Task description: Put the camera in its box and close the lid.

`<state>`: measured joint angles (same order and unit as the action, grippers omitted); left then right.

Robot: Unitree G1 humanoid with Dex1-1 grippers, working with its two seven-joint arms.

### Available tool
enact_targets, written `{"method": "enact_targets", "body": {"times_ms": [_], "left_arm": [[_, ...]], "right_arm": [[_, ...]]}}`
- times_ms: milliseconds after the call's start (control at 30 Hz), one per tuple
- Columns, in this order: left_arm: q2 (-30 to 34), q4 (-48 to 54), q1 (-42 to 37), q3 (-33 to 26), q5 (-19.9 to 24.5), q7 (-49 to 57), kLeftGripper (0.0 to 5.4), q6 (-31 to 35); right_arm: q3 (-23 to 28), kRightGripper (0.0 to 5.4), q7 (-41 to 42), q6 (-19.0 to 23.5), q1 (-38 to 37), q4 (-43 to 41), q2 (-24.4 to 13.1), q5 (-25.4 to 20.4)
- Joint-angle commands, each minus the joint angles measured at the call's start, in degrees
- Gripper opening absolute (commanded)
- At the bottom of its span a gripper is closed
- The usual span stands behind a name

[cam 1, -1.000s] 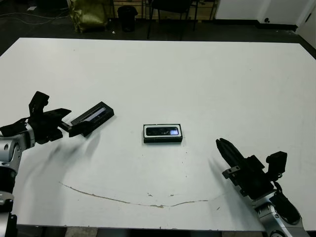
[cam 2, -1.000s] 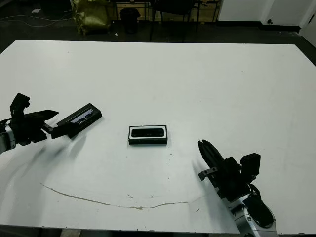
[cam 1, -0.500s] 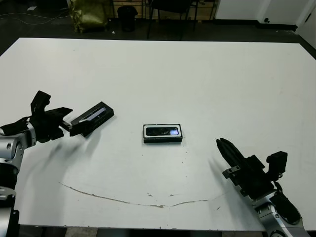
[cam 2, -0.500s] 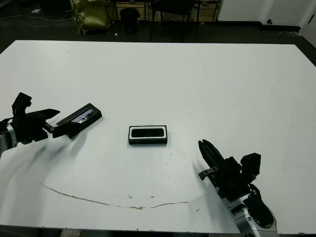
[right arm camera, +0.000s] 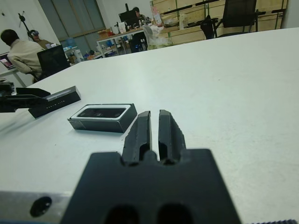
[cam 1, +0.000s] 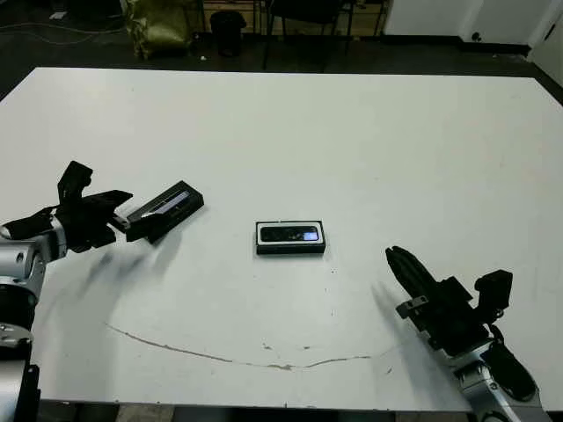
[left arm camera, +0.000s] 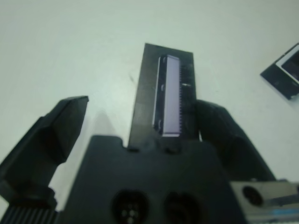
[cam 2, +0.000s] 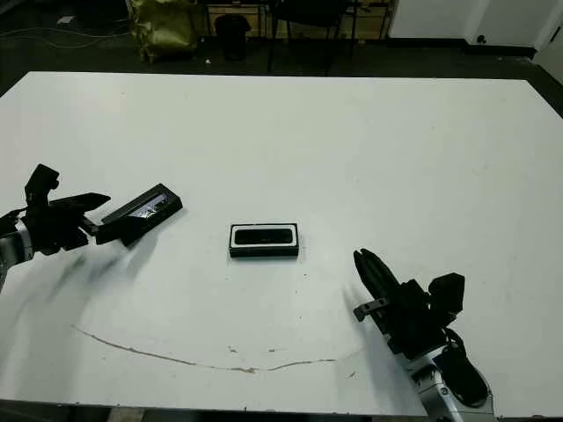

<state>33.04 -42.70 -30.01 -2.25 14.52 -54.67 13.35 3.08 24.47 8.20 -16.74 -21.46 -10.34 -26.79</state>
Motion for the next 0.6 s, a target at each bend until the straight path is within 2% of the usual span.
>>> {"method": "enact_targets", "body": {"times_ms": [33, 333, 600], "left_arm": [[-0.96, -1.92, 1.28, 1.79, -2.69, 0.63, 5.38, 1.22], [-1.87, -2.87, 1.37, 1.46, -2.37, 2.10, 5.38, 1.64], [-2.73, -4.56, 1.01, -0.95, -1.09, 2.75, 5.38, 0.08]], "right_arm": [[0.17, 0.00, 0.12, 0.71, -0.71, 0.74, -0.22, -0.12], [-0.13, 0.00, -0.73, 0.33, -0.85, 0.42, -0.56, 2.10], [0.05, 0.00, 0.57, 0.39, -0.66, 0.96, -0.08, 0.11]]}}
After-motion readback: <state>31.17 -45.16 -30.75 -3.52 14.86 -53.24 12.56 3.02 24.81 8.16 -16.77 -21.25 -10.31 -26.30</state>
